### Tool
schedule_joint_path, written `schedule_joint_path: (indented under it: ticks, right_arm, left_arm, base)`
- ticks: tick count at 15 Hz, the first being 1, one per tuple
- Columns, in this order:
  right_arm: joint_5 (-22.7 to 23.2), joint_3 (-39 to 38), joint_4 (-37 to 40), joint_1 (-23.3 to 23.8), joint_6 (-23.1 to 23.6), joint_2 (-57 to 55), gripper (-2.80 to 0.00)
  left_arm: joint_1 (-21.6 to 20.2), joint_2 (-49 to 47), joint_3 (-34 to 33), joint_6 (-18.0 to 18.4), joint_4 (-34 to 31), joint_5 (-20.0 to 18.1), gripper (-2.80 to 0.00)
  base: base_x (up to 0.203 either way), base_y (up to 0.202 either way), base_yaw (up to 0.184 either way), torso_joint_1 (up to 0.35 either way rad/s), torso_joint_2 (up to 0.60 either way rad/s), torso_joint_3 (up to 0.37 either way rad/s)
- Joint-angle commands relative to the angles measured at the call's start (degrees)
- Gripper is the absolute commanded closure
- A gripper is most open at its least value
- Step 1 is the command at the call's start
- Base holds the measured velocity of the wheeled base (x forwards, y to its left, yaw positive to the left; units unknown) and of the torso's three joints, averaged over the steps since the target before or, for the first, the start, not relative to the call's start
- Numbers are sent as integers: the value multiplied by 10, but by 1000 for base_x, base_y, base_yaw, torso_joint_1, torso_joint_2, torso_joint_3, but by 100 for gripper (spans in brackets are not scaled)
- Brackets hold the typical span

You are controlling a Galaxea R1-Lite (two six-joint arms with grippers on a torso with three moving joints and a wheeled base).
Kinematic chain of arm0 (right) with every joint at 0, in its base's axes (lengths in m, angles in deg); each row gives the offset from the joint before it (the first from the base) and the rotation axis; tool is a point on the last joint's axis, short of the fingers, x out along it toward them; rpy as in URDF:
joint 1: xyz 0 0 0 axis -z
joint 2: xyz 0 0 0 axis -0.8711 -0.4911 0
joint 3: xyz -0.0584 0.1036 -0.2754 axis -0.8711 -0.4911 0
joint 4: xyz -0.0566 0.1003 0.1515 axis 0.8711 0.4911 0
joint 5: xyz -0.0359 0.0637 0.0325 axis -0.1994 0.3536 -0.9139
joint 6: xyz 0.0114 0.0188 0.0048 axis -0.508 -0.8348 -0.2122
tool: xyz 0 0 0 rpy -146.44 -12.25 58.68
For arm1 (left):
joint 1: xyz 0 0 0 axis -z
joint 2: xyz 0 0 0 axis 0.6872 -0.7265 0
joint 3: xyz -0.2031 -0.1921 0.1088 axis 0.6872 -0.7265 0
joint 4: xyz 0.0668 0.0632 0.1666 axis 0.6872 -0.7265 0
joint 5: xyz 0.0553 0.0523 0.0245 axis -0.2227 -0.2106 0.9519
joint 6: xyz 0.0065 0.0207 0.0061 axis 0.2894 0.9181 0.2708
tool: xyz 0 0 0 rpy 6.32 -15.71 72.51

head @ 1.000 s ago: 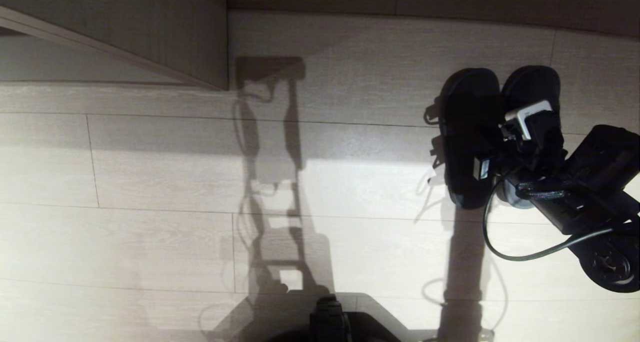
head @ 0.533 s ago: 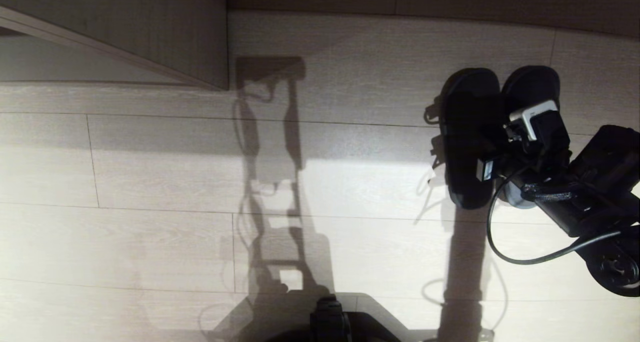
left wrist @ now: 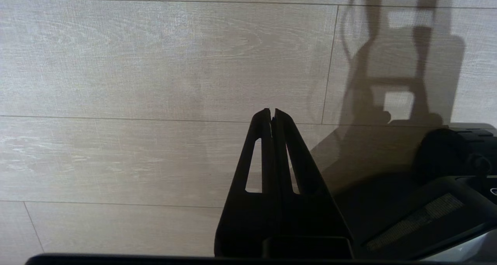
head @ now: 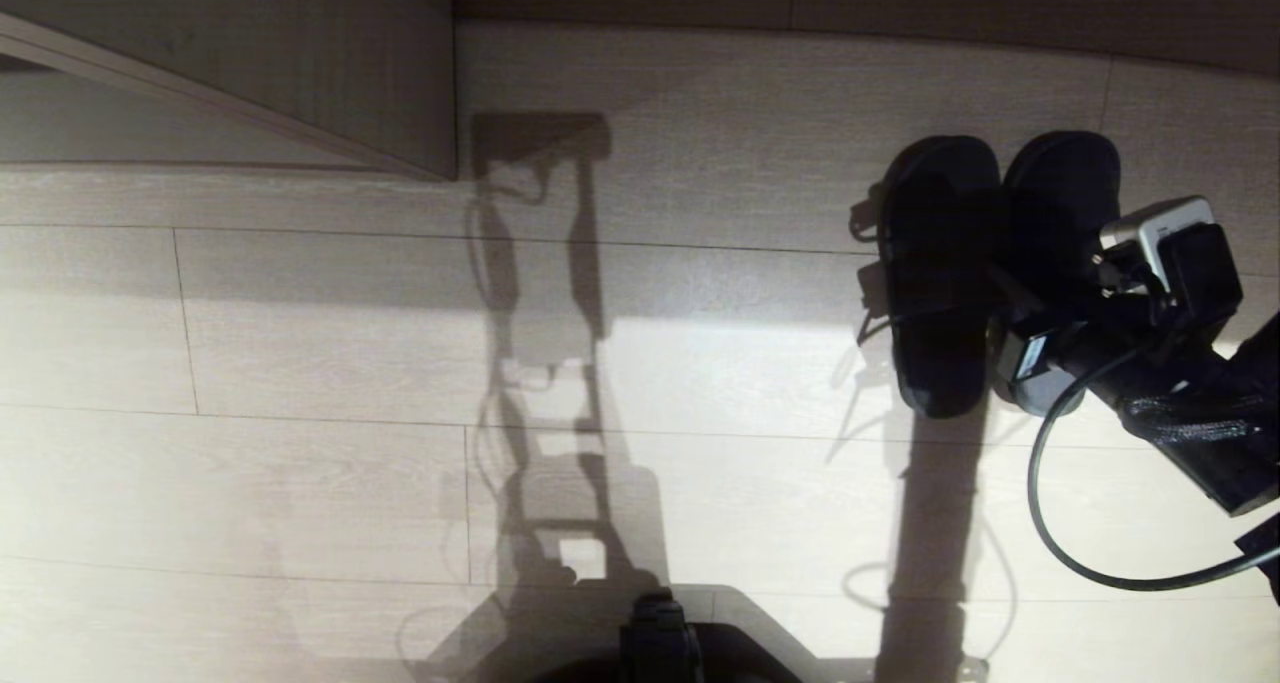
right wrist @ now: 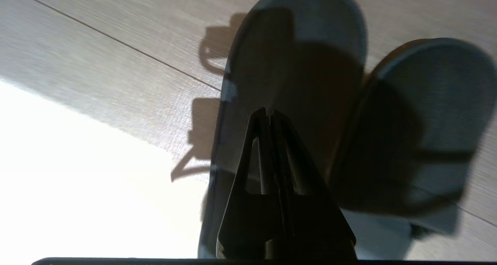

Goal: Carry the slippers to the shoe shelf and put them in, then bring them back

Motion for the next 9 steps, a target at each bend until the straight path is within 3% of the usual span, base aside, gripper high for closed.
schedule_joint_path:
  ticks: [1, 6, 9]
  right_arm:
    - [0, -27, -4, 0, -1, 65, 0]
    - [-15, -152, 9, 2, -22, 257, 0]
    - [-31, -177, 100, 3, -25, 404, 0]
  left_arm:
    - [0, 0, 0, 0, -1, 0, 0]
    - [0, 0, 0, -2, 0, 0, 0]
    - [0, 0, 0, -2, 0, 0, 0]
  base:
    - [0, 0, 0, 0, 0, 0]
    - [0, 0, 0, 0, 0, 0]
    - [0, 0, 0, 0, 0, 0]
